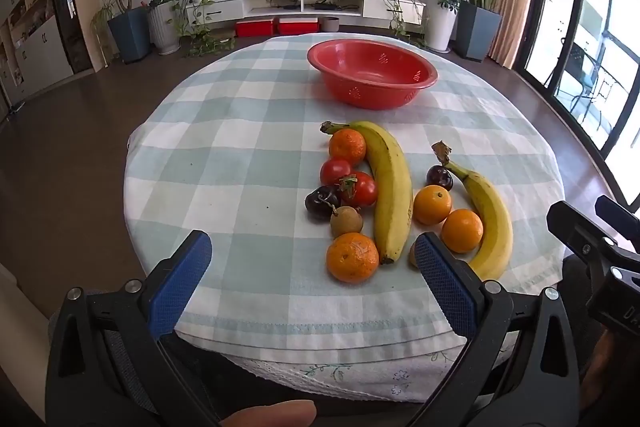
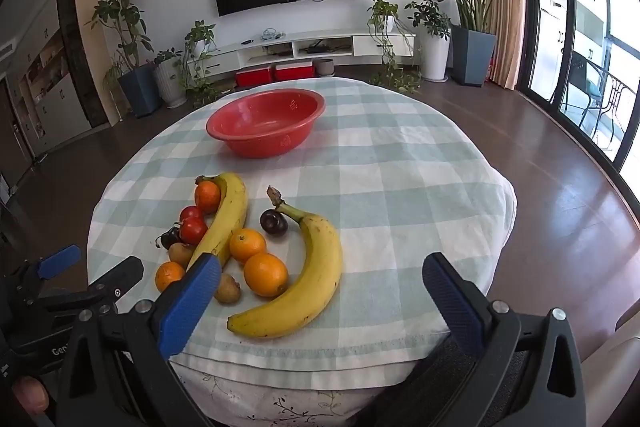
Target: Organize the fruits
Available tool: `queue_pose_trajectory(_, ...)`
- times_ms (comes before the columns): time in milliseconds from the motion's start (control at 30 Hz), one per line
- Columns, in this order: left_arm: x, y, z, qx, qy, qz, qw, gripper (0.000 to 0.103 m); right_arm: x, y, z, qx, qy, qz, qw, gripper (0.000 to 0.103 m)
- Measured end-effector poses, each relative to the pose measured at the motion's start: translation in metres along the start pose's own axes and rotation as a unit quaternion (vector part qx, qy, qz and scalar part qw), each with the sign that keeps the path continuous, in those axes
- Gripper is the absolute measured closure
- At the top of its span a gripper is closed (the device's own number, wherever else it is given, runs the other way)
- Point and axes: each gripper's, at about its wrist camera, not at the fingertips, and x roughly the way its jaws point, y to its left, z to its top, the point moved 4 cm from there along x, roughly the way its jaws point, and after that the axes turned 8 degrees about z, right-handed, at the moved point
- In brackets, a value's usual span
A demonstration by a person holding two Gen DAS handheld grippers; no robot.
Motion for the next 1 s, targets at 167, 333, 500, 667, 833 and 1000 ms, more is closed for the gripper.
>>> queue_pose_trajectory(167, -0.0021, -0.0007, 0.0004, 0.003, -0.002, -0.001, 1.0000, 0.000, 0.0012, -0.0006, -0.0008, 0.002, 0.003, 0.000, 1.000, 0.000)
queue_pose_trajectory(333, -0.0005, -0.0022, 0.0004, 0.001, -0.002, 0.001, 1.0000, 0.000, -0.0008, 0.0013, -0.0028, 0.001, 0.002, -0.001, 1.000, 0.000)
queue_pose_trajectory(500, -0.0005, -0.0017, 0.0004, 0.000, -0.003, 0.000, 1.0000, 0.000, 0.0012, -0.0002, -0.0028, 0.004, 0.007, 0.002, 1.000, 0.000)
queue_pose_trajectory(667, -0.0006, -0.0011, 0.0002, 0.000, -0.002, -0.002, 1.0000, 0.000, 0.0015, 0.0003, -0.0036, 0.003, 0.009, 0.001, 1.000, 0.000)
queue_pose_trajectory(833, -0.0005, -0.0011, 0.0001, -0.001, -0.003, -0.002, 1.0000, 0.000, 0.0020, 0.0010, -0.0036, 0.003, 0.011, 0.001, 1.000, 0.000)
queue_pose_trajectory(1000, -0.0006, -0.0010, 0.0002, -0.001, -0.003, -0.002, 1.0000, 0.000, 0.0022, 0.0014, -0.0040, 0.003, 0.012, 0.000, 1.000, 0.000)
